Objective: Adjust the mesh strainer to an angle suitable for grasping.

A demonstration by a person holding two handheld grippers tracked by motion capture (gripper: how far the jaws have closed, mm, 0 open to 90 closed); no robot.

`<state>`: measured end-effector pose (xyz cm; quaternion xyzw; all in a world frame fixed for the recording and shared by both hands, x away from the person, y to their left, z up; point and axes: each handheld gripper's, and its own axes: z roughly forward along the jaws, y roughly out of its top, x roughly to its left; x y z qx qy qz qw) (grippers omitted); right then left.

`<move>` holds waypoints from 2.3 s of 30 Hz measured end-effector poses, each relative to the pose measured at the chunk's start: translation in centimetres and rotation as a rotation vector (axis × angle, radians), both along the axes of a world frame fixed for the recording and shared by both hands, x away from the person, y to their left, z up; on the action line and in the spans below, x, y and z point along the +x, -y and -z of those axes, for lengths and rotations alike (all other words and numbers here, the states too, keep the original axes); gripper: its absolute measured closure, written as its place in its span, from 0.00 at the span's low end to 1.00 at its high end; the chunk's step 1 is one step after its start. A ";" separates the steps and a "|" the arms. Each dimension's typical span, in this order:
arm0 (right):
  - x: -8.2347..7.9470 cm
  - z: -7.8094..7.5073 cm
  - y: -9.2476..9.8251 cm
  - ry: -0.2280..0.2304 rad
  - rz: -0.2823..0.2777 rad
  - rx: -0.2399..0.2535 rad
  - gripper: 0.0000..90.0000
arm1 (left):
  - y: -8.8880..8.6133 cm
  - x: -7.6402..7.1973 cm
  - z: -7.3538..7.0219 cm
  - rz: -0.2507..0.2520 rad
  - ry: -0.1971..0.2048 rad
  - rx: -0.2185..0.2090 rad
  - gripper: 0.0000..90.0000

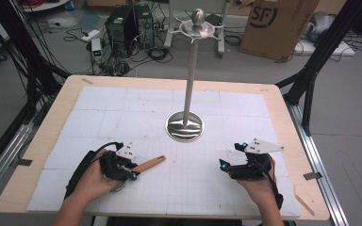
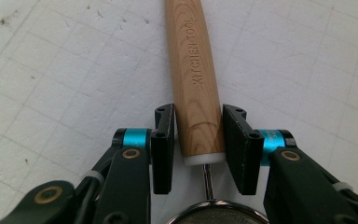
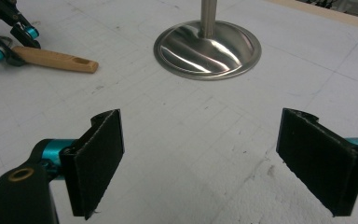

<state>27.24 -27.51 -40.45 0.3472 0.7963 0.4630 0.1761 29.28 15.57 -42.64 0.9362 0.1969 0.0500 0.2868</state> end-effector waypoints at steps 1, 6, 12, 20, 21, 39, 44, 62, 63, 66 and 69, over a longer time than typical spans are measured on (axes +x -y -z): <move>0.0 0.0 0.0 0.000 0.004 0.003 0.15 | 0.0 0.0 0.0 0.006 0.003 0.004 0.75; 0.0 -0.1 0.2 0.000 0.004 0.007 0.15 | 0.3 -0.1 -0.2 0.017 0.004 0.030 0.76; 0.0 -0.2 0.0 0.004 0.002 0.004 0.15 | 0.7 0.3 -0.4 0.018 -0.026 0.063 0.75; 0.0 -0.2 0.0 0.001 0.004 0.007 0.15 | 2.2 1.2 -0.8 0.008 -0.077 0.159 0.66; 0.0 -0.2 0.0 0.001 0.004 0.007 0.15 | 2.2 1.2 -0.8 0.008 -0.077 0.159 0.66; 0.0 0.1 -0.2 -0.008 -0.002 -0.003 0.15 | 1.3 1.2 -0.7 0.002 -0.068 0.092 0.76; 0.1 0.1 -0.1 -0.006 0.000 -0.001 0.15 | 0.8 1.2 -0.9 0.016 -0.075 0.021 0.76; 0.1 0.1 -0.1 -0.010 0.004 0.006 0.15 | -0.6 0.7 -2.7 0.011 -0.002 -0.163 0.76; 0.2 0.1 0.0 -0.008 0.006 0.009 0.15 | -0.7 0.7 -2.8 0.010 0.004 -0.170 0.76; 0.2 0.0 0.1 -0.006 0.010 0.011 0.15 | -1.0 0.6 -3.1 0.014 0.016 -0.203 0.76; 0.2 0.0 0.2 -0.007 0.013 0.010 0.15 | -1.5 0.7 -3.4 0.002 0.018 -0.247 0.76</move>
